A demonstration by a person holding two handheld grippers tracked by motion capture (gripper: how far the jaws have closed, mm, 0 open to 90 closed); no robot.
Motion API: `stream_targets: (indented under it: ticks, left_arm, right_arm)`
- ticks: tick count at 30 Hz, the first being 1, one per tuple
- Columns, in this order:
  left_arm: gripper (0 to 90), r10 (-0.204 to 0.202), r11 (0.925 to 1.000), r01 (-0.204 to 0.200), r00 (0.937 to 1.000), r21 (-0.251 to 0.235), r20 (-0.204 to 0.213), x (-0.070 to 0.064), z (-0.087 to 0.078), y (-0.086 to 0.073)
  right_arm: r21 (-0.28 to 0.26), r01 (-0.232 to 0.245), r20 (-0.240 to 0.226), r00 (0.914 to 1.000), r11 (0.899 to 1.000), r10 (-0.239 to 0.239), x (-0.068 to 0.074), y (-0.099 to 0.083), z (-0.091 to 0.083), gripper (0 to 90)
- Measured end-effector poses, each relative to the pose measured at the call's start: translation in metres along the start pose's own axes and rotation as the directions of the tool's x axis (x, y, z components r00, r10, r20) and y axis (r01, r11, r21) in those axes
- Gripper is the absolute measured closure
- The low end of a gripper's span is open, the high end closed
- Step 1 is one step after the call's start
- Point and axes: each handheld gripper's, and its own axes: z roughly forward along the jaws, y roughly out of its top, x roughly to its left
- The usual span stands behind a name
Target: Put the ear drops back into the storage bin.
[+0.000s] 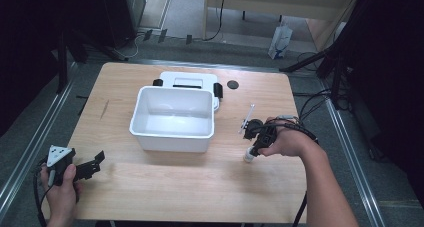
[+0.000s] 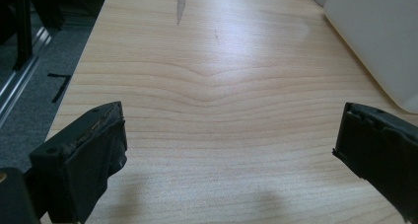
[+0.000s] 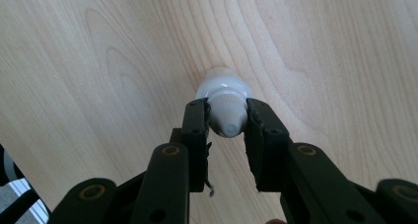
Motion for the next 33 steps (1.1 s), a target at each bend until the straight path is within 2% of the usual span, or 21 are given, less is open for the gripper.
stream_targets:
  ticks: [11, 12, 17, 33]
  left_arm:
    - [0.1, -0.001, 1.0, 0.001, 1.0, 0.0, 0.0, 0.0, 0.0, 0.0]
    - [0.1, -0.001, 1.0, 0.001, 1.0, 0.0, 0.0, 0.0, 0.0, 0.0]
    - [0.1, -0.002, 1.0, 0.002, 1.0, -0.001, 0.001, 0.0, 0.0, 0.0]
    - [0.1, -0.005, 1.0, 0.005, 1.0, 0.0, 0.003, 0.001, 0.0, 0.0]
  right_arm:
    - [-0.039, 0.031, 0.014, 0.9994, 0.999, -0.031, -0.003, 0.015, -0.036, 72.3]
    - [-0.044, 0.039, 0.018, 0.9991, 0.998, -0.038, -0.004, 0.02, -0.045, 72.3]
    - [-0.053, 0.054, 0.025, 0.9983, 0.997, -0.053, -0.005, 0.033, -0.063, 72.3]
    - [-0.072, 0.107, 0.058, 0.993, 0.992, -0.103, -0.003, 0.074, -0.108, 72.3]
